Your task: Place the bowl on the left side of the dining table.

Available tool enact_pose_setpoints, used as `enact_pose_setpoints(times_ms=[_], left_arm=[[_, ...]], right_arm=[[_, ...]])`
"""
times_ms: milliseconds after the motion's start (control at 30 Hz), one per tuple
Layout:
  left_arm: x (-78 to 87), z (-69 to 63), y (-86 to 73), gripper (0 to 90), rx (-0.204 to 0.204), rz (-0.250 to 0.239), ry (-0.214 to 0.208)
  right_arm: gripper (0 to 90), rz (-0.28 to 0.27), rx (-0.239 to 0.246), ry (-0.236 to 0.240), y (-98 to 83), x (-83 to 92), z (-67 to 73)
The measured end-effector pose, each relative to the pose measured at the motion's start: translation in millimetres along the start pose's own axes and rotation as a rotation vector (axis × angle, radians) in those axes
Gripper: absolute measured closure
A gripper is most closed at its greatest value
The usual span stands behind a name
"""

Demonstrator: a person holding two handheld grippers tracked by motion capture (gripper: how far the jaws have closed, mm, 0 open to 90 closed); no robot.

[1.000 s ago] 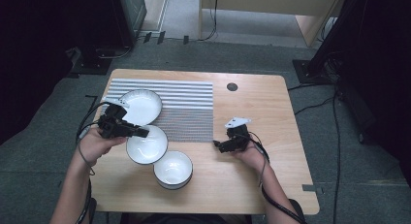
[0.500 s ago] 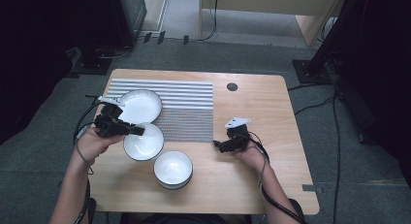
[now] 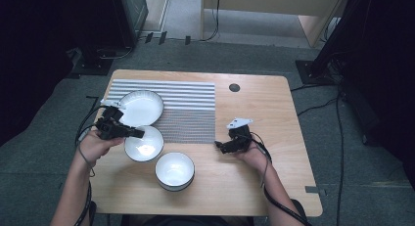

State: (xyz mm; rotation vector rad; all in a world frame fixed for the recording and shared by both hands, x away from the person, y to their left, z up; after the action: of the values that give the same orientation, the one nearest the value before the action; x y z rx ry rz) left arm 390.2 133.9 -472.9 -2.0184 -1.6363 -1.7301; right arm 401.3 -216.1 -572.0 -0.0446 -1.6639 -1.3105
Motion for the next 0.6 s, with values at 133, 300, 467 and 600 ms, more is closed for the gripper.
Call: enact_pose_setpoints(times_ms=[133, 300, 467, 600], left_arm=[[-2.6, 4.0, -1.5, 77.2, 0.010, 0.006, -0.006], [-5.0, 9.6, -3.1, 77.1, 0.022, 0.009, -0.003], [-6.3, 15.2, -3.0, 77.1, 0.031, 0.007, 0.001], [-7.0, 18.6, -1.7, 77.1, 0.026, 0.005, 0.000]], right_arm=[[5.9, -0.001, -0.001, 0.000, 0.2, -0.2, 0.1], [6.0, -0.003, -0.004, -0.003, 0.8, -0.8, 0.3], [6.2, -0.003, -0.002, -0.003, 0.9, -0.9, 0.3], [6.6, -0.004, -0.003, -0.006, 0.7, -0.6, 0.5]])
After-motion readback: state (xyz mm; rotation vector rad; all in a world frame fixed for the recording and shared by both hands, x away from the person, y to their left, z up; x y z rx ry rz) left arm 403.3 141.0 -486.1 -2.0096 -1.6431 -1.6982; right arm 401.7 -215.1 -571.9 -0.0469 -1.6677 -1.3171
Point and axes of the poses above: each handheld gripper's, and its own axes: x roughly backward along the jaws, y roughly out of its top, z roughly to its left, the point moved 7 cm from there along -x, roughly forward along the jaws, and after that the axes turned 3 degrees about -x, right-handed, at the moved point
